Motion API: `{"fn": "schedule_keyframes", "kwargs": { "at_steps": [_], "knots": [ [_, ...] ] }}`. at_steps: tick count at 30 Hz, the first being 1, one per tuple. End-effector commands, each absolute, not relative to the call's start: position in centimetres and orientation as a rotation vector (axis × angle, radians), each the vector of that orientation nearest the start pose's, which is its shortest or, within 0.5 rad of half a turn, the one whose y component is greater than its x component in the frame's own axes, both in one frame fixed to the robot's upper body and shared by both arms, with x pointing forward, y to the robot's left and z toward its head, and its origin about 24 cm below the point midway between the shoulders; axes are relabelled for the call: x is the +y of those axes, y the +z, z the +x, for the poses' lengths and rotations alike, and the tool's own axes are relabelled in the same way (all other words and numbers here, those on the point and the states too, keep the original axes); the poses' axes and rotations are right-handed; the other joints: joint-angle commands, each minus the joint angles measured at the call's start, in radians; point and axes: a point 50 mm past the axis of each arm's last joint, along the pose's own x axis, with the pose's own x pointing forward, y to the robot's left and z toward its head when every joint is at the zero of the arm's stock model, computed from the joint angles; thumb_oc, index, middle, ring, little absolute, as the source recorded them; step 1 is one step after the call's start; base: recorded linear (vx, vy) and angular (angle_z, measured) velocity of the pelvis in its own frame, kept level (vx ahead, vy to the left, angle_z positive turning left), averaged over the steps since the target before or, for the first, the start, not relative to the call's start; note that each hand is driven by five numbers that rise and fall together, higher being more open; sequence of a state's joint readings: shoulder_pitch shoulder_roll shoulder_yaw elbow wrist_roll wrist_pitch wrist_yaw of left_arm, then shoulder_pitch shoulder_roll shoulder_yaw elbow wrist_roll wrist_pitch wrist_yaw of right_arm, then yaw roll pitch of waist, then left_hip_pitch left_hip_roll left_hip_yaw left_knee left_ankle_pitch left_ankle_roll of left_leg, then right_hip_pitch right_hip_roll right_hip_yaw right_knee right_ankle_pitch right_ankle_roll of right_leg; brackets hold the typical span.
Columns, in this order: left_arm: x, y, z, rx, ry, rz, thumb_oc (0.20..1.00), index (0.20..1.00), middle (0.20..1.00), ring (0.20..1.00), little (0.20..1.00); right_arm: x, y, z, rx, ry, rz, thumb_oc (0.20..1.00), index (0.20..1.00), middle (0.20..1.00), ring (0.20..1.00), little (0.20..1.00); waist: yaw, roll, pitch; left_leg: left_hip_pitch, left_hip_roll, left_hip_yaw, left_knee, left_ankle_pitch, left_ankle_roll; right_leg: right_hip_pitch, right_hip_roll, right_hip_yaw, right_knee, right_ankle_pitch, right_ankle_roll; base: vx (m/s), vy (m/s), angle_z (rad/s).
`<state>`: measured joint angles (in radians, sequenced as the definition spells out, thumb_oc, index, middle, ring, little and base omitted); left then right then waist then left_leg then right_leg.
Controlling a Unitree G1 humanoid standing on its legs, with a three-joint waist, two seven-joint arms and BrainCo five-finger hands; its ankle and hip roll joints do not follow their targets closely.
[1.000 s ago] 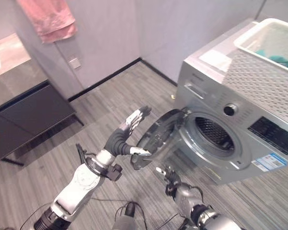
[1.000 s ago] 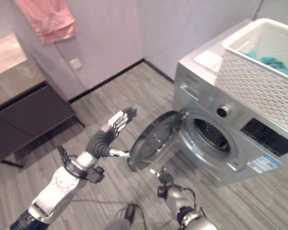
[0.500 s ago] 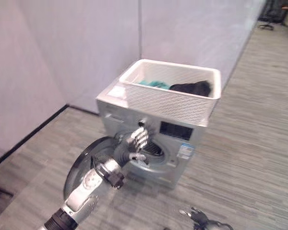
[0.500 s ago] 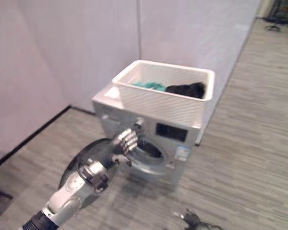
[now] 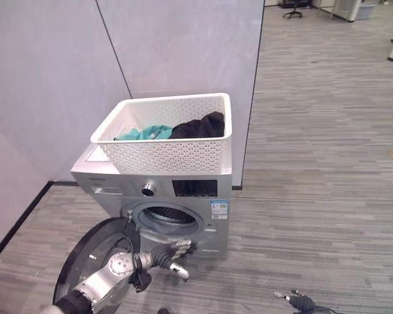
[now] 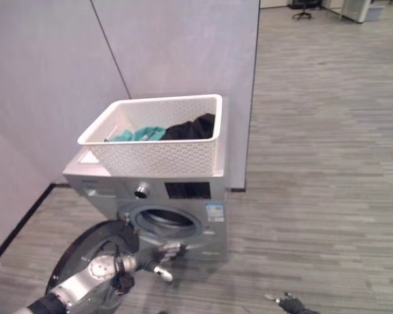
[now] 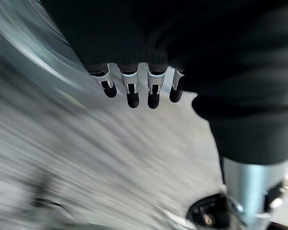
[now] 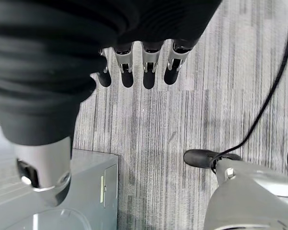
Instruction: Grab the laundry basket,head to the washer,open it,put in the laundry and shut it.
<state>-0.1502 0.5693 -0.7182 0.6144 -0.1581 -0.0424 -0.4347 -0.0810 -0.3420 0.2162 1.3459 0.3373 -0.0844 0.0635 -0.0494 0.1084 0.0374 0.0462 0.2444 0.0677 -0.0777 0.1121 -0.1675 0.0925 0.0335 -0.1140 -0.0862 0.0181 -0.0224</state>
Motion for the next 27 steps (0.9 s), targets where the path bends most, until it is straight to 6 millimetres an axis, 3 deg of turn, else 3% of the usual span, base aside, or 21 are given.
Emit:
{"fn": "schedule_keyframes", "kwargs": {
  "at_steps": [1, 2, 3, 5, 6, 8, 9, 11, 12, 13, 17, 19, 21, 27],
  "knots": [
    [21.8, -10.4, 18.9, 0.888, -0.835, 0.788, 1.000, 1.000, 1.000, 1.000, 1.000, -25.6, -15.0, 11.5, 1.161, -0.128, -0.095, 1.000, 1.000, 1.000, 1.000, 1.000, 0.020, -0.045, -0.023, 0.007, -0.034, 0.033, 0.031, -0.067, 0.045, -0.043, -0.186, -0.056, 0.066, -0.049, 0.144, 0.02, 0.053, -0.07],
    [21.7, -10.4, 18.9, 0.886, -0.835, 0.787, 1.000, 1.000, 1.000, 1.000, 1.000, -25.6, -15.0, 11.5, 1.161, -0.128, -0.095, 1.000, 1.000, 1.000, 1.000, 1.000, 0.020, -0.044, -0.023, 0.008, -0.034, 0.033, 0.031, -0.067, 0.045, -0.043, -0.186, -0.055, 0.066, -0.049, 0.144, 0.09, 0.172, -0.11],
    [24.4, -13.0, 15.5, 1.124, -0.731, 0.772, 1.000, 1.000, 1.000, 1.000, 1.000, -25.8, -15.3, 10.4, 1.212, -0.124, -0.108, 1.000, 1.000, 1.000, 1.000, 1.000, 0.013, -0.049, -0.035, 0.027, -0.051, 0.056, 0.007, -0.077, 0.054, -0.043, -0.200, -0.052, 0.063, -0.037, 0.155, 0.09, 0.158, -0.13],
    [25.1, -13.6, 14.4, 1.180, -0.704, 0.778, 1.000, 1.000, 1.000, 1.000, 1.000, -25.9, -15.4, 10.1, 1.221, -0.127, -0.108, 1.000, 1.000, 1.000, 1.000, 1.000, 0.012, -0.049, -0.040, 0.033, -0.055, 0.063, 0.000, -0.081, 0.057, -0.044, -0.204, -0.047, 0.060, -0.032, 0.158, 0.08, 0.132, -0.12],
    [27.3, -14.0, 12.4, 1.296, -0.571, 0.802, 1.000, 1.000, 1.000, 1.000, 1.000, -25.9, -15.5, 9.6, 1.235, -0.142, -0.085, 1.000, 1.000, 1.000, 1.000, 1.000, 0.009, -0.057, -0.051, 0.039, -0.066, 0.073, -0.009, -0.087, 0.063, -0.047, -0.209, -0.044, 0.053, -0.021, 0.164, 0.05, 0.072, -0.12],
    [28.1, -14.1, 11.6, 1.336, -0.517, 0.803, 1.000, 1.000, 1.000, 1.000, 1.000, -26.1, -15.5, 9.4, 1.239, -0.148, -0.082, 1.000, 1.000, 1.000, 1.000, 1.000, 0.008, -0.062, -0.055, 0.040, -0.070, 0.078, -0.010, -0.090, 0.064, -0.048, -0.212, -0.040, 0.050, -0.016, 0.165, 0.05, 0.084, -0.07],
    [30.4, -13.6, 10.6, 1.388, -0.365, 0.810, 1.000, 1.000, 1.000, 1.000, 1.000, -26.2, -15.5, 9.2, 1.230, -0.170, -0.061, 1.000, 1.000, 1.000, 1.000, 1.000, 0.012, -0.072, -0.055, 0.035, -0.075, 0.077, -0.010, -0.093, 0.068, -0.052, -0.215, -0.040, 0.047, -0.009, 0.165, 0.04, 0.103, -0.03],
    [31.5, -13.4, 9.6, 1.426, -0.300, 0.797, 1.000, 1.000, 1.000, 1.000, 1.000, -26.3, -15.4, 9.3, 1.221, -0.176, -0.054, 1.000, 1.000, 1.000, 1.000, 1.000, 0.011, -0.076, -0.056, 0.032, -0.079, 0.077, -0.010, -0.098, 0.069, -0.053, -0.218, -0.041, 0.043, -0.006, 0.168, 0.03, 0.082, -0.04],
    [33.9, -12.5, 7.9, 1.468, -0.122, 0.764, 1.000, 1.000, 1.000, 1.000, 1.000, -26.3, -15.4, 9.2, 1.200, -0.194, -0.037, 1.000, 1.000, 1.000, 1.000, 1.000, 0.013, -0.089, -0.057, 0.027, -0.085, 0.081, -0.010, -0.104, 0.071, -0.057, -0.222, -0.042, 0.032, 0.004, 0.171, 0.02, 0.053, -0.02],
    [34.0, -12.5, 7.9, 1.468, -0.121, 0.764, 1.000, 1.000, 1.000, 1.000, 1.000, -26.3, -15.4, 9.2, 1.200, -0.193, -0.037, 1.000, 1.000, 1.000, 1.000, 1.000, 0.011, -0.089, -0.057, 0.027, -0.085, 0.080, -0.010, -0.104, 0.071, -0.057, -0.222, -0.042, 0.032, 0.004, 0.171, 0.01, 0.074, 0.00],
    [38.4, -9.8, 7.4, 1.382, 0.276, 0.703, 1.000, 1.000, 1.000, 1.000, 1.000, -26.9, -15.1, 9.0, 1.143, -0.276, 0.015, 1.000, 1.000, 1.000, 1.000, 1.000, 0.027, -0.125, -0.049, -0.006, -0.097, 0.066, -0.010, -0.112, 0.075, -0.072, -0.234, -0.062, 0.006, 0.027, 0.185, -0.04, 0.041, 0.03],
    [38.9, -9.6, 6.8, 1.383, 0.338, 0.667, 1.000, 1.000, 1.000, 1.000, 1.000, -27.2, -15.0, 8.9, 1.133, -0.307, 0.037, 1.000, 1.000, 1.000, 1.000, 1.000, 0.027, -0.128, -0.050, -0.009, -0.099, 0.066, -0.010, -0.114, 0.075, -0.075, -0.236, -0.066, 0.002, 0.030, 0.188, -0.02, 0.047, 0.03],
    [40.9, -8.1, 6.1, 1.339, 0.543, 0.598, 1.000, 1.000, 1.000, 1.000, 1.000, -28.2, -14.8, 8.2, 1.109, -0.424, 0.120, 1.000, 1.000, 1.000, 1.000, 1.000, 0.029, -0.139, -0.056, -0.016, -0.107, 0.063, -0.010, -0.121, 0.077, -0.081, -0.244, -0.067, -0.001, 0.034, 0.196, 0.00, 0.073, 0.00],
    [41.9, -7.2, 6.1, 1.242, 0.727, 0.439, 1.000, 1.000, 1.000, 1.000, 1.000, -29.8, -14.4, 7.4, 1.052, -0.599, 0.241, 1.000, 1.000, 1.000, 1.000, 1.000, 0.033, -0.145, -0.061, -0.008, -0.125, 0.059, -0.010, -0.134, 0.086, -0.069, -0.261, -0.074, -0.001, 0.035, 0.209, 0.02, 0.069, 0.02]
  ]
}}
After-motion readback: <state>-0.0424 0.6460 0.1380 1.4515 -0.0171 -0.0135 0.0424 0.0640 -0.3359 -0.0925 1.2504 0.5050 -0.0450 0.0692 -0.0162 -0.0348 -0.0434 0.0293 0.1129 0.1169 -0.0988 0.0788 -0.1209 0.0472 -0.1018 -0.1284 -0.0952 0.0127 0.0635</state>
